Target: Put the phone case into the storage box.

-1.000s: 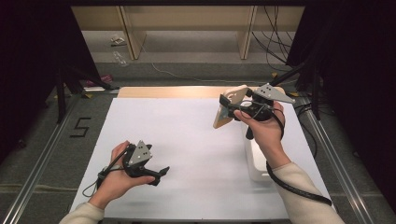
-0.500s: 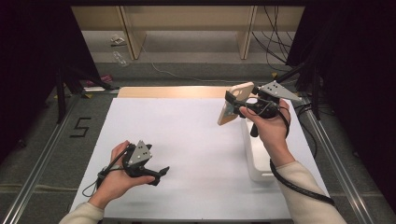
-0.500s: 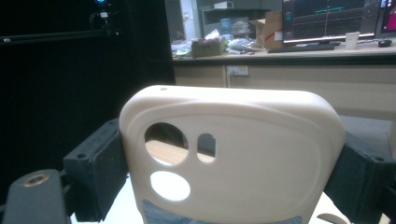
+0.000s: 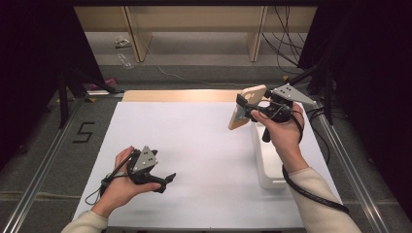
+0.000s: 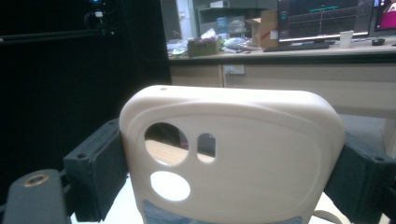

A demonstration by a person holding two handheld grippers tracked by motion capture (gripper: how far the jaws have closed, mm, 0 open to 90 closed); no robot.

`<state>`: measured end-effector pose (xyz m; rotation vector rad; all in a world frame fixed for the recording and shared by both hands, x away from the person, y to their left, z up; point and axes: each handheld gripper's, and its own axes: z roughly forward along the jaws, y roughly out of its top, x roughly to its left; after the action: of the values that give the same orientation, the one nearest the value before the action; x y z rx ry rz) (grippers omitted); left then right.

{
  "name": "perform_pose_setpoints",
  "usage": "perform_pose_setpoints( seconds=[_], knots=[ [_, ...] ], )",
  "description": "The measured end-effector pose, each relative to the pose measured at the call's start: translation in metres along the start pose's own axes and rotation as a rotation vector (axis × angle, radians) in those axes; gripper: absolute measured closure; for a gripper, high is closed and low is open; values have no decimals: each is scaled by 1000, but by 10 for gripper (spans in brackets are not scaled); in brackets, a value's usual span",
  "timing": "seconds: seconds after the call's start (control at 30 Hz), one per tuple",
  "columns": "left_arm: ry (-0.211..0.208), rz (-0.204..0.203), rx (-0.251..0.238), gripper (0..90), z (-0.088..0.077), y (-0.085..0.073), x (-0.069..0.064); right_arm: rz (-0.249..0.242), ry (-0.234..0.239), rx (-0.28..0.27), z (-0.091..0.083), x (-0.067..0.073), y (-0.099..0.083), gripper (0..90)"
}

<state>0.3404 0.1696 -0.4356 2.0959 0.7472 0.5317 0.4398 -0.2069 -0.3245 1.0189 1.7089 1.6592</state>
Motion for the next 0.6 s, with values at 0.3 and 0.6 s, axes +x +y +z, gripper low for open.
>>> perform_pose_setpoints(
  seconds=[0.3,0.6],
  knots=[
    [0,-9,-8,38,-1,0,0,3,-7,-1,-1,-3,1,126],
    [3,-9,-7,38,-1,0,2,8,-16,-4,-2,-5,2,126]
  ],
)
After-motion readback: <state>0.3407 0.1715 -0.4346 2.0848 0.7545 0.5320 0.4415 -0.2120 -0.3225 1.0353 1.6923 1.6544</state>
